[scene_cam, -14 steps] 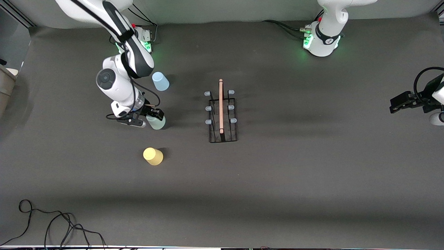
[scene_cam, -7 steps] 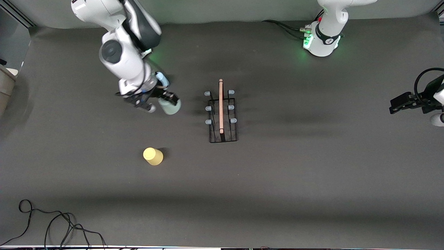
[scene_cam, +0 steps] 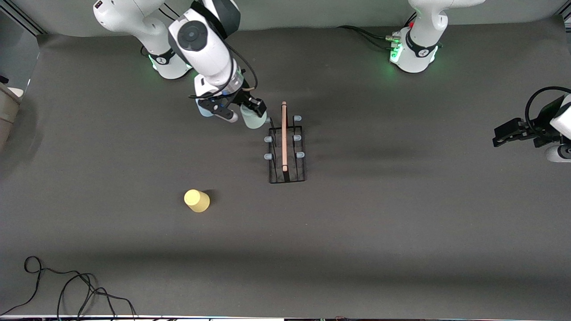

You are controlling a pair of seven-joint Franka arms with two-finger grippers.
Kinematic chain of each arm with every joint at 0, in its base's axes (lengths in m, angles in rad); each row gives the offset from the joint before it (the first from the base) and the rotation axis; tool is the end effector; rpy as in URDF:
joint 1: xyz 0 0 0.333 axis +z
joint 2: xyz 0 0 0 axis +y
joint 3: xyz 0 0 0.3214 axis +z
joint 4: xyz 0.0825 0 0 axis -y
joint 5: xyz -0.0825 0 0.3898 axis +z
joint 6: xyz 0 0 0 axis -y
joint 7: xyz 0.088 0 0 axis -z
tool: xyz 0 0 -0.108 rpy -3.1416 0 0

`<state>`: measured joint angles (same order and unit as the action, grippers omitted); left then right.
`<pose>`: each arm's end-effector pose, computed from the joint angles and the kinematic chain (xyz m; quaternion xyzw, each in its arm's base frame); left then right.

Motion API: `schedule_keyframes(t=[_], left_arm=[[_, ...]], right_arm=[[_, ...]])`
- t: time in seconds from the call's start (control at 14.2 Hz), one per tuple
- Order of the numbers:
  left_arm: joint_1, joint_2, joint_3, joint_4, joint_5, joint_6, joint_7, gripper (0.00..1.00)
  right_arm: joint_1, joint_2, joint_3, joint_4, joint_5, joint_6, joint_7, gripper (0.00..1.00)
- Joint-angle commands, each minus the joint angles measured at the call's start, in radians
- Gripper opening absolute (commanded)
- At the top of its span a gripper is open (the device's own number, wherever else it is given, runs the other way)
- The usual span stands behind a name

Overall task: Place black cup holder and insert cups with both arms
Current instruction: 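Grasp the pale green cup with the right gripper and lift it, then slide the green cup onto a holder peg and open the right gripper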

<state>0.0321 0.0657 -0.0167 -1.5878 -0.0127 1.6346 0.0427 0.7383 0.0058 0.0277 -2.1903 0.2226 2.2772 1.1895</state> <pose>0.5846 0.0080 0.5887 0.9998 -0.0132 -0.0092 0.0072 0.3893 0.3822 0.3926 -0.9564 0.2758 0.0500 0.0823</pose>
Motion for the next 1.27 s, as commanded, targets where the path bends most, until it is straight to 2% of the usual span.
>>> schedule_keyframes(t=[0.0,0.28,0.7,0.77,0.84,0.98,1.19], left_arm=[[-0.004,-0.004,0.004,-0.006,0.029,0.007,0.000,1.00],[-0.014,0.002,0.003,-0.009,0.033,0.017,0.000,1.00],[-0.009,0.005,0.003,-0.018,0.033,-0.002,0.003,1.00],[-0.012,0.003,0.001,-0.024,0.033,-0.002,0.002,1.00],[-0.017,0.002,0.000,-0.026,0.033,-0.004,-0.003,1.00],[-0.032,0.002,0.000,-0.037,0.033,-0.005,-0.012,1.00],[-0.034,-0.003,-0.002,-0.049,0.037,-0.002,-0.029,1.00]], right_arm=[[0.016,0.026,-0.009,0.027,-0.012,0.002,0.036,0.00],[0.059,0.088,-0.011,0.024,-0.014,0.103,0.094,0.00],[0.072,0.146,-0.011,0.024,-0.074,0.142,0.119,0.00],[0.072,0.160,-0.011,0.024,-0.074,0.151,0.119,0.10],[0.072,0.166,-0.011,0.026,-0.074,0.160,0.120,0.45],[0.072,0.171,-0.011,0.026,-0.074,0.171,0.128,0.72],[0.072,0.171,-0.011,0.026,-0.074,0.171,0.130,0.96]])
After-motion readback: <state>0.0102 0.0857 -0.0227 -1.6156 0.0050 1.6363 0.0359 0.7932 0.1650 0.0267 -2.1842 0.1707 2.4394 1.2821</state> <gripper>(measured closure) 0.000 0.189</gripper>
